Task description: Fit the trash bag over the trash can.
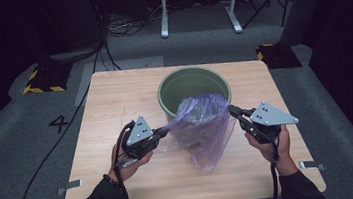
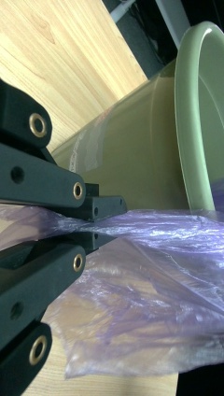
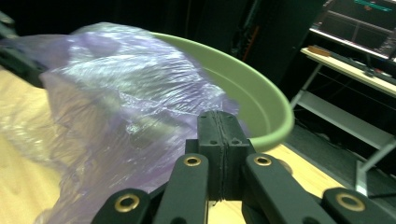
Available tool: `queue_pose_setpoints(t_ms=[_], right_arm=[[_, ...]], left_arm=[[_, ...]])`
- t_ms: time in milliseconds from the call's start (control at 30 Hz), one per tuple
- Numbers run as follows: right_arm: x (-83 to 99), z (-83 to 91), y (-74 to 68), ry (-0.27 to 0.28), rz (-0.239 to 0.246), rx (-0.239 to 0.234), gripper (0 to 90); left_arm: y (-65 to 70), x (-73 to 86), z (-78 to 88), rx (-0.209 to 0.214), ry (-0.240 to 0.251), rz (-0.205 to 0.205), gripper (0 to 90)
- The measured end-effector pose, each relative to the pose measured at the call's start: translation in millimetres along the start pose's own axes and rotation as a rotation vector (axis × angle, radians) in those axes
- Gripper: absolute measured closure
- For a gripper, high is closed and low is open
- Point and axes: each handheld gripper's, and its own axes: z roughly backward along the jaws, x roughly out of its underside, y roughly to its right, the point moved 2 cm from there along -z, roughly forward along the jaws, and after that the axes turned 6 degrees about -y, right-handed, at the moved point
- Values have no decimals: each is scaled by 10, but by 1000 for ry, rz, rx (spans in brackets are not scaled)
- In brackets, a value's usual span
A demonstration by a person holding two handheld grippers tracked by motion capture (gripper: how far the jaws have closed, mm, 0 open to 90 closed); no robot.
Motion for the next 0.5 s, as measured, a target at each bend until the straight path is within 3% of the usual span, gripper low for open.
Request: queue_pose_setpoints(t_ms=[200,500], right_arm=[[-19,-27,131,7,-10,37,900],[-205,-63,267,31,-11,31,900]], left_arm=[[-35,9,19,-6,13,10,888],[-20,-68,90,-15,58,-7,887]])
